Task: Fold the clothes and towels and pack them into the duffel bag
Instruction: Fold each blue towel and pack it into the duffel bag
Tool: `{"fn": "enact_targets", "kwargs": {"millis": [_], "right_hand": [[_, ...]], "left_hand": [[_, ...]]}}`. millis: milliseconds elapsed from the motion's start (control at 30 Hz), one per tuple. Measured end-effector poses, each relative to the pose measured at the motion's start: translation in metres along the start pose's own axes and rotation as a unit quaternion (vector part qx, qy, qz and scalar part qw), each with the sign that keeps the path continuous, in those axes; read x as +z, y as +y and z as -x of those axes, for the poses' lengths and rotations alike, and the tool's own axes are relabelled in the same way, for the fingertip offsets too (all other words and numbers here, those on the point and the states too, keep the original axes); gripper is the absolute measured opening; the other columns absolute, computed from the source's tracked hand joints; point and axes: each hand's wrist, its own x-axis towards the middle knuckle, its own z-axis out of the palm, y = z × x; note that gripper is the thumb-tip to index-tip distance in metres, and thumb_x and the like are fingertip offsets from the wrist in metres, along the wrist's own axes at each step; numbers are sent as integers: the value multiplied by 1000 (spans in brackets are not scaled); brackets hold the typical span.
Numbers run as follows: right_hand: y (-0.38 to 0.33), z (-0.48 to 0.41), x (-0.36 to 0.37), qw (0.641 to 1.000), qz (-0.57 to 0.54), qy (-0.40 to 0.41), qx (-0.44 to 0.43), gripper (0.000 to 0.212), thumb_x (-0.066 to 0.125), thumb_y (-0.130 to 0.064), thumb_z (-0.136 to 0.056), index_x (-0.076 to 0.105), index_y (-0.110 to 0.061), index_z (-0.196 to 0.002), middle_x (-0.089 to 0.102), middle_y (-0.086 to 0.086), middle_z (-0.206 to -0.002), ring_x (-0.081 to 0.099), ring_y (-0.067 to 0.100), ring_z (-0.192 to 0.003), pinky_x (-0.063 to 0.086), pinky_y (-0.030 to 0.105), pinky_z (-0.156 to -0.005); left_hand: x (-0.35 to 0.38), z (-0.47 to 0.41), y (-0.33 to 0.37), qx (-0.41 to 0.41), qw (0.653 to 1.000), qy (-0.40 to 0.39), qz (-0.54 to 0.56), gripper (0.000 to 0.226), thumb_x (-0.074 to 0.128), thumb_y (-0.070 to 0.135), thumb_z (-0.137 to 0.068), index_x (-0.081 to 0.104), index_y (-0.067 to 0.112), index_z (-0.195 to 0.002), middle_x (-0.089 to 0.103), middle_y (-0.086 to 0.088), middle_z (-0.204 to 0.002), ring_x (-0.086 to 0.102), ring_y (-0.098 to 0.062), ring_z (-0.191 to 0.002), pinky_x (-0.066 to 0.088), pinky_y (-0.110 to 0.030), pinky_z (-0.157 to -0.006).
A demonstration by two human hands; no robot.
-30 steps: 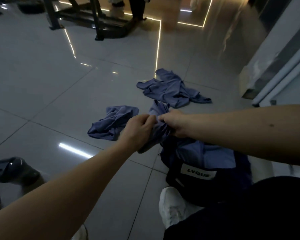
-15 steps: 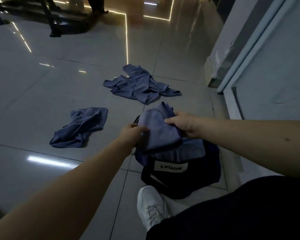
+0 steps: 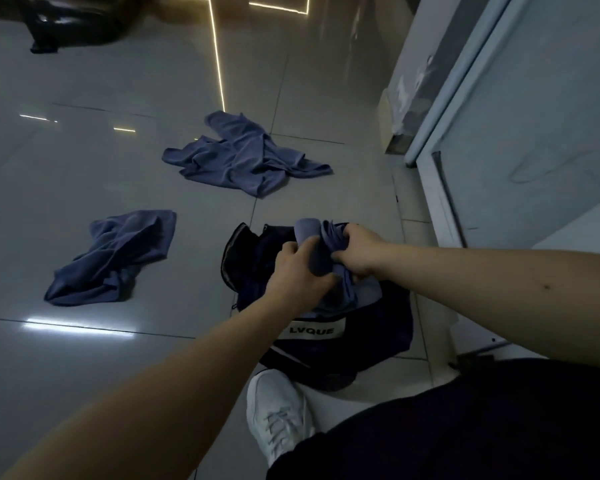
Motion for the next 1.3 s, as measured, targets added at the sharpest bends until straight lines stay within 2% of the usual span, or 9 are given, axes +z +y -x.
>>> {"fn": "enact_targets", "kwargs": {"millis": [67,233,400,533,733,933,1033,1100,1300], "right_hand": [[6,-5,-1,996,-76,-19,32,27,63,-13,-96,45,-14,-117,61,11,-109,68,33,-82,59,39,-54],[26,-19,-2,983,-170,-39,60,43,70,-11,-91,50,-14,-129,61,14,-120,68,36,-99,62,50,-73],[49,-21,-3,967,-236,-64,66,38,55,5,-95,52,-11,-129,65,17,-112,70,32,-94,63,41,-70],[76,-15,-10,994,69,-77,-40,30,57,0,-88,66,-21,-107,70,5,-105,69,23,-97,59,39,-86],[105,9,-3,903,344,-232,-109,52,47,-17,-87,55,-45,-131,50,-2,-133,44,27,-123,32,48,-110],[102,30,-17,909,337,-177,-166,37,44,-15,-94,66,-27,-121,51,-1,-113,47,20,-102,33,29,-88],[108,30,-17,933,293,-135,-162,25,48,-15,-93,69,-19,-105,58,-2,-97,57,19,-95,42,30,-81],[111,27,-17,945,270,-118,-140,23,50,-18,-94,69,-21,-105,65,-2,-102,61,18,-98,48,32,-84],[108,26,-10,929,282,-196,-135,19,53,-18,-92,64,-31,-84,61,-13,-84,57,9,-79,43,25,-72]], "left_hand": [[13,-4,1,10,1000,-14,-20,78,70,58,-81,34,36,-146,28,-5,-138,28,-27,-127,39,-43,-103],[38,-17,1,-25,1000,-10,2,85,68,74,-73,40,35,-144,30,-2,-134,27,-25,-127,40,-41,-104],[52,-25,9,-38,998,38,-11,60,71,34,-83,47,25,-137,33,-9,-136,30,-31,-125,40,-38,-93],[57,-30,1,-56,997,43,-10,60,66,22,-81,47,21,-138,32,-11,-137,30,-32,-124,41,-41,-95],[65,-27,-6,-70,997,19,-38,62,68,29,-83,46,23,-141,32,-10,-139,29,-30,-127,40,-42,-102],[76,-28,-5,-79,995,-23,-56,59,70,33,-85,48,24,-139,30,-9,-141,26,-31,-133,44,-43,-97],[83,-32,3,-89,994,-25,-53,53,70,30,-85,50,22,-133,31,-9,-140,27,-31,-130,44,-41,-92],[89,-33,7,-106,993,-14,-39,49,71,29,-83,51,19,-127,31,-10,-139,28,-30,-128,44,-41,-91],[103,-35,20,-102,994,8,42,49,70,23,-84,54,16,-129,32,-10,-137,37,-32,-126,41,-37,-96]]}}
